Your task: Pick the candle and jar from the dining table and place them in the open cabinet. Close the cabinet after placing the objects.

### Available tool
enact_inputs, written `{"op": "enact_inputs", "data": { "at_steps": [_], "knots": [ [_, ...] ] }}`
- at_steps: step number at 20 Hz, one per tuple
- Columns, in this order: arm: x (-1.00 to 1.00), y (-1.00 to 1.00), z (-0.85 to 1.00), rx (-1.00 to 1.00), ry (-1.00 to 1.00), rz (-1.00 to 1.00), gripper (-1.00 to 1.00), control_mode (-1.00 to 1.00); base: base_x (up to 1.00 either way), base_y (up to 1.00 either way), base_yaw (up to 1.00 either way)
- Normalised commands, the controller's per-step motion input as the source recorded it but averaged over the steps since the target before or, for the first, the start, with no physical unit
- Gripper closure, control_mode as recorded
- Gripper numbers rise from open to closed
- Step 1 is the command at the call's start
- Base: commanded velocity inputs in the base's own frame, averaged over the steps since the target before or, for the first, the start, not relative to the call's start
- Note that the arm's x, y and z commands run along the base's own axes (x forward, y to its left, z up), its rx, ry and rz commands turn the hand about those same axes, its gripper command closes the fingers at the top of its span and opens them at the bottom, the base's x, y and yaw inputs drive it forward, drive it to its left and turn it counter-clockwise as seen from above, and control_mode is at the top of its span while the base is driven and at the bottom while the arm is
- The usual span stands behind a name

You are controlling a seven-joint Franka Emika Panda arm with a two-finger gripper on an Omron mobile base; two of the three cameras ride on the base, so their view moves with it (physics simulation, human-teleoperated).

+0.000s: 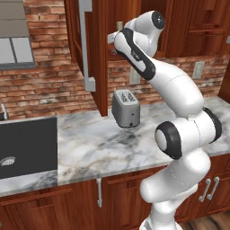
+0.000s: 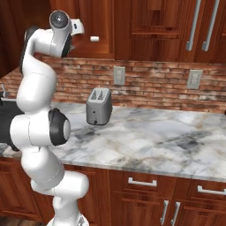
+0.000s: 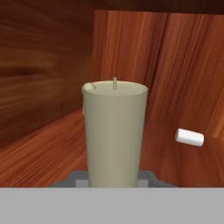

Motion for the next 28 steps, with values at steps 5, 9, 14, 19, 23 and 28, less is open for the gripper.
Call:
{"op": "enact_inputs", "data": {
  "at_steps": [5,9,14,19,23,28],
  "knots": [
    [0.48,-0.01,-0.46,0.0,0.0,0.0,1.0,-1.0,0.0,0.0,0.0],
    [0.56,0.0,-0.43,0.0,-0.01,0.0,1.0,-1.0,0.0,0.0,0.0],
    [0.63,0.0,-0.04,0.0,-0.04,0.0,1.0,-1.0,0.0,0.0,0.0],
    [0.33,0.0,-0.02,0.0,-0.17,0.0,1.0,-1.0,0.0,0.0,0.0],
    [0.44,0.0,-0.04,0.0,-0.08,-0.01,1.0,-1.0,0.0,0.0,0.0],
    [0.33,0.0,-0.09,0.0,0.0,-0.02,1.0,-1.0,0.0,0.0,0.0]
  ]
}}
